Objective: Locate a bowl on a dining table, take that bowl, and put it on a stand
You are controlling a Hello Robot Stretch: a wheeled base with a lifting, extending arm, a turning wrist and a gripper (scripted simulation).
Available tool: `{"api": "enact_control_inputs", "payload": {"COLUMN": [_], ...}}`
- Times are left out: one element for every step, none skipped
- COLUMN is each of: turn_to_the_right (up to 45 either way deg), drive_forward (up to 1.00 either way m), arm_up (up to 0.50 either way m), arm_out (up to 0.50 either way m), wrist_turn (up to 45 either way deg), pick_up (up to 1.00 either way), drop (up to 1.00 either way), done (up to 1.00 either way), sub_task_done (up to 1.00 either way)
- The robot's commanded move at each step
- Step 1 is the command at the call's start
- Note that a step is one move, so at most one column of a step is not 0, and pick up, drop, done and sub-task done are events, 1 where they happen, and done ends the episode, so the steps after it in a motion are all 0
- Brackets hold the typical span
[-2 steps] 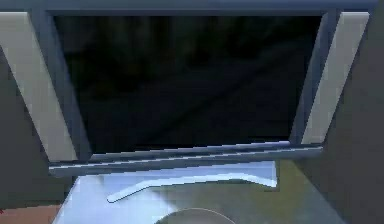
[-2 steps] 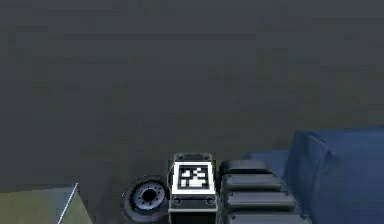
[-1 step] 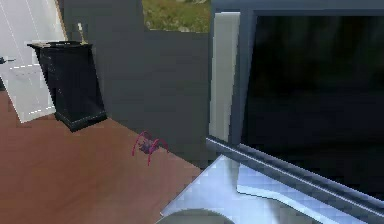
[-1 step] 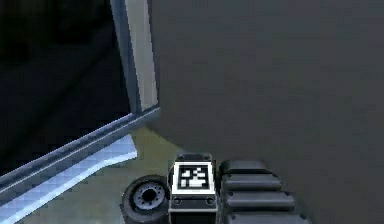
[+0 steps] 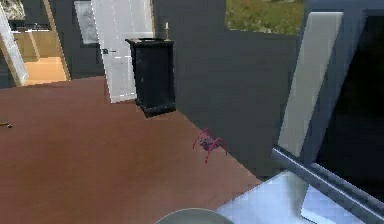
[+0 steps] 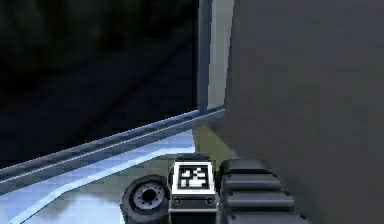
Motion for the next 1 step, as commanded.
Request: {"api": "enact_control_inputs", "payload": {"turn_to_the_right": [0.0], "drive_forward": [0.25], "arm_up": [0.00], "arm_out": [0.00], "wrist_turn": [0.0], "pick_up": [0.00], "drop": [0.00], "done": [0.00], "sub_task_done": [0.00]}}
